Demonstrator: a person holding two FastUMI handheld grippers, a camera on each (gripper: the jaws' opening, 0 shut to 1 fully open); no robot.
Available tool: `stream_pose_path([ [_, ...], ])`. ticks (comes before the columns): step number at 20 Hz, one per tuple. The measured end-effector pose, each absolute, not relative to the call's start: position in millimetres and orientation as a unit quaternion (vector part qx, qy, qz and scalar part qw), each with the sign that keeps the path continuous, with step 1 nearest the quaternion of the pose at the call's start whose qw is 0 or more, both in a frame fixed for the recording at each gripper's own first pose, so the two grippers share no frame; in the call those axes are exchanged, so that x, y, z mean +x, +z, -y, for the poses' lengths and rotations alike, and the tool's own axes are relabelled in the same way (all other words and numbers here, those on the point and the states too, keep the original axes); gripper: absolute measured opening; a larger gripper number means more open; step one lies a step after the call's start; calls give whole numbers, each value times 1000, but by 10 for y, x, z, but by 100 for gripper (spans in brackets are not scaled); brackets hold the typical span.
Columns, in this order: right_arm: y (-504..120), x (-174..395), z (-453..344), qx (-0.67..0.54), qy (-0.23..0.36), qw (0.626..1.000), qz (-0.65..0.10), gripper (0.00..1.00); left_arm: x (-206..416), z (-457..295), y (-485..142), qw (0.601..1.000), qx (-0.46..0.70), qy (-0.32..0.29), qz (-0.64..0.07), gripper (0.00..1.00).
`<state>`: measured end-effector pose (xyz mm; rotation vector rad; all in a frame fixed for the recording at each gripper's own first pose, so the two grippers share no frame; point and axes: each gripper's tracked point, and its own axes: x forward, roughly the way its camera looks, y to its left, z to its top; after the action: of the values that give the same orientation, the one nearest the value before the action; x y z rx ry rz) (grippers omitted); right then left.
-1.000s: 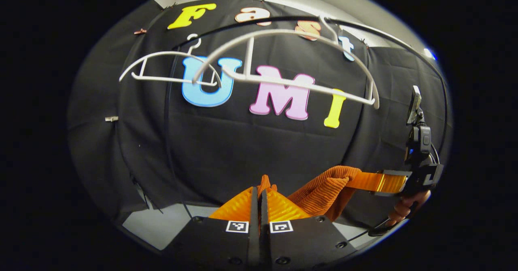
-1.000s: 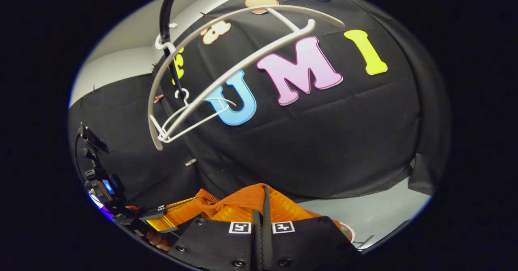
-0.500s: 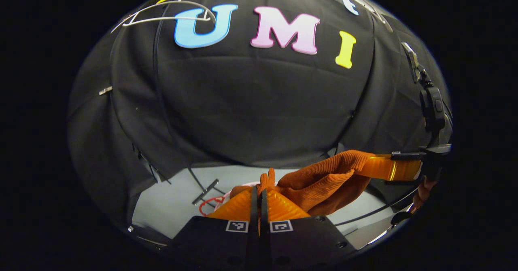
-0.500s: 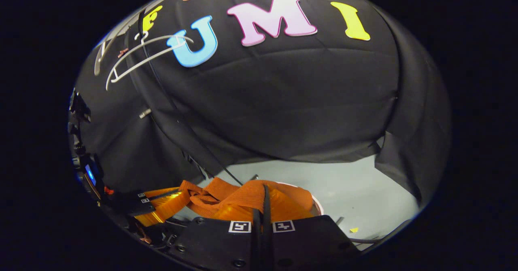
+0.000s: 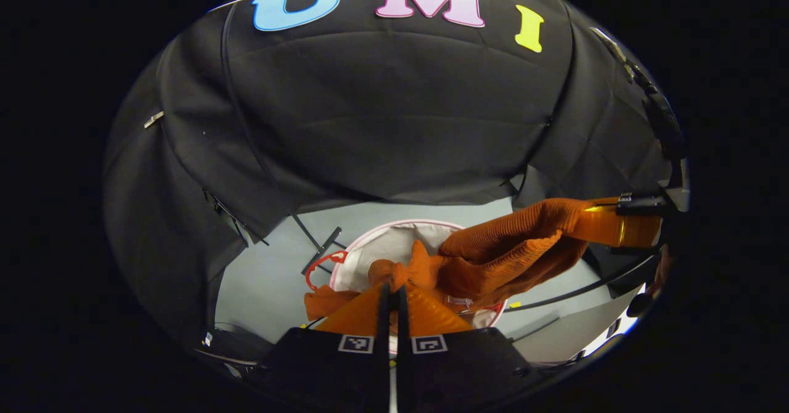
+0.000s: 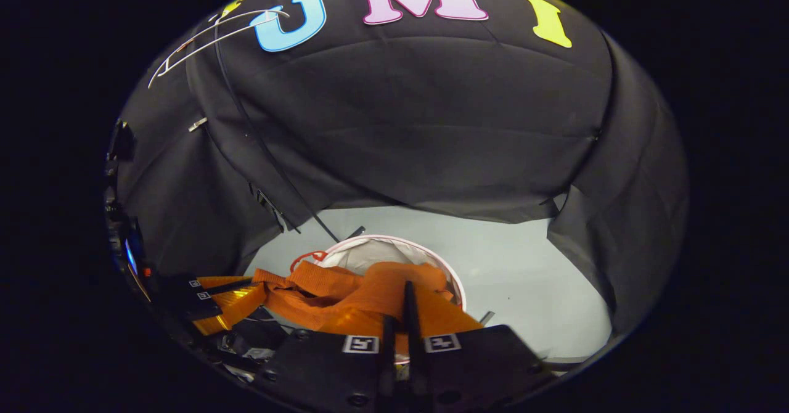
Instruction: Grasp the clothes on the hanger with both hands and then place them into the laundry hamper below.
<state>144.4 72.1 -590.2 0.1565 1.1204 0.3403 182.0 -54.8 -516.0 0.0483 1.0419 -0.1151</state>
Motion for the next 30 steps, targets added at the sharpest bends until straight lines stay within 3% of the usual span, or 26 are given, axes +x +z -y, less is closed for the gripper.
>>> stream_pose_path([
  [3, -5888, 1553, -594, 51, 134, 842, -520, 98, 1799, 534, -5215, 863, 27, -60, -501, 95],
  [12, -5435, 1503, -583, 60, 119, 860, -492, 99, 1755, 586, -4820, 879, 5, -58, -473, 96],
  [30, -2474, 1400, -343, 78, 62, 960, -263, 99, 1382, 197, -2183, 967, -35, -31, -252, 96],
])
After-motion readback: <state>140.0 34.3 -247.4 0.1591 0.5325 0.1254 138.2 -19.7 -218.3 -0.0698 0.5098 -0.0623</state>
